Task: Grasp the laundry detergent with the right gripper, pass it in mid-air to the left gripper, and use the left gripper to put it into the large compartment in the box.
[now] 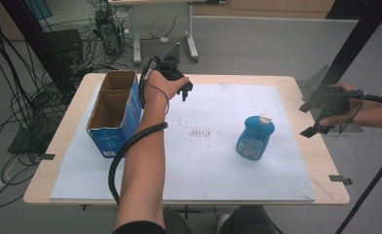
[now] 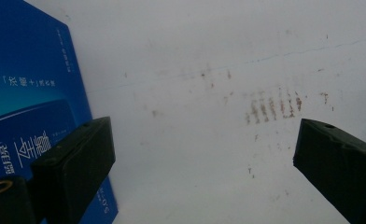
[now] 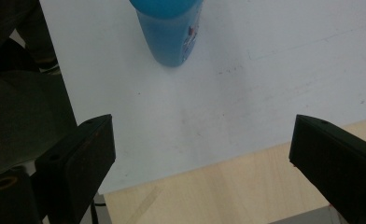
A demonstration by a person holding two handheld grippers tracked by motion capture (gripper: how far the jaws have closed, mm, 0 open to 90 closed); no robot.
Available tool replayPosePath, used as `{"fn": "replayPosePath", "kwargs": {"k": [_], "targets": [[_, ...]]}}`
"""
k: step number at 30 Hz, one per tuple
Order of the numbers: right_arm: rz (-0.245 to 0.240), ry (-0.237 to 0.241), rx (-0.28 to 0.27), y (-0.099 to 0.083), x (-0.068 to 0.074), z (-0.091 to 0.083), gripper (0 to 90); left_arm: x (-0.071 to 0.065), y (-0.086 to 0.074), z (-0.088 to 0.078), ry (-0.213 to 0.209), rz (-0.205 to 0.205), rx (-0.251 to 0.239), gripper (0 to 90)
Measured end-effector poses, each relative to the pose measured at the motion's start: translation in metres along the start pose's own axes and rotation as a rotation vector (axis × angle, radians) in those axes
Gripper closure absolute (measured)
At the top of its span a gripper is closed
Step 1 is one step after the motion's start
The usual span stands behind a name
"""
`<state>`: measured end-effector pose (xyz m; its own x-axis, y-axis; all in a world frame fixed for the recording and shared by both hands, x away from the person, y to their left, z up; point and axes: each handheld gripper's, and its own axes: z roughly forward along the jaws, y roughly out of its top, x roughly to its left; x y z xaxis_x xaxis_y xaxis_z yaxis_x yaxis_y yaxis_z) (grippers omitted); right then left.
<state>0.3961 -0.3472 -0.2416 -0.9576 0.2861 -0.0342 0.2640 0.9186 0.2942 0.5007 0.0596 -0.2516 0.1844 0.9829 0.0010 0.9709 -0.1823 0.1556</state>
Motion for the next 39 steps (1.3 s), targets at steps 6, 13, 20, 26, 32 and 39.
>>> {"fn": "replayPosePath", "kwargs": {"k": [6,13,20,26,32,39], "targets": [[0.016,0.002,-0.028,-0.005,0.006,0.010,6.7,0.002,-0.002,0.002,0.002,0.005,0.001,5.8],[0.048,0.015,-0.066,-0.012,0.011,0.027,6.5,-0.001,-0.003,0.005,0.003,0.024,0.003,5.8],[0.086,0.018,-0.129,-0.018,0.017,0.046,6.3,0.004,-0.005,0.007,0.003,0.013,0.005,5.8],[0.116,0.008,-0.175,-0.019,0.021,0.056,6.1,0.006,-0.007,0.007,0.008,0.013,0.011,5.8],[0.136,0.017,-0.205,-0.020,0.024,0.067,5.9,0.005,-0.008,0.003,0.008,0.015,0.000,5.8],[0.157,0.022,-0.243,-0.021,0.030,0.081,5.1,0.004,-0.009,0.003,0.023,0.021,0.004,5.8]]}}
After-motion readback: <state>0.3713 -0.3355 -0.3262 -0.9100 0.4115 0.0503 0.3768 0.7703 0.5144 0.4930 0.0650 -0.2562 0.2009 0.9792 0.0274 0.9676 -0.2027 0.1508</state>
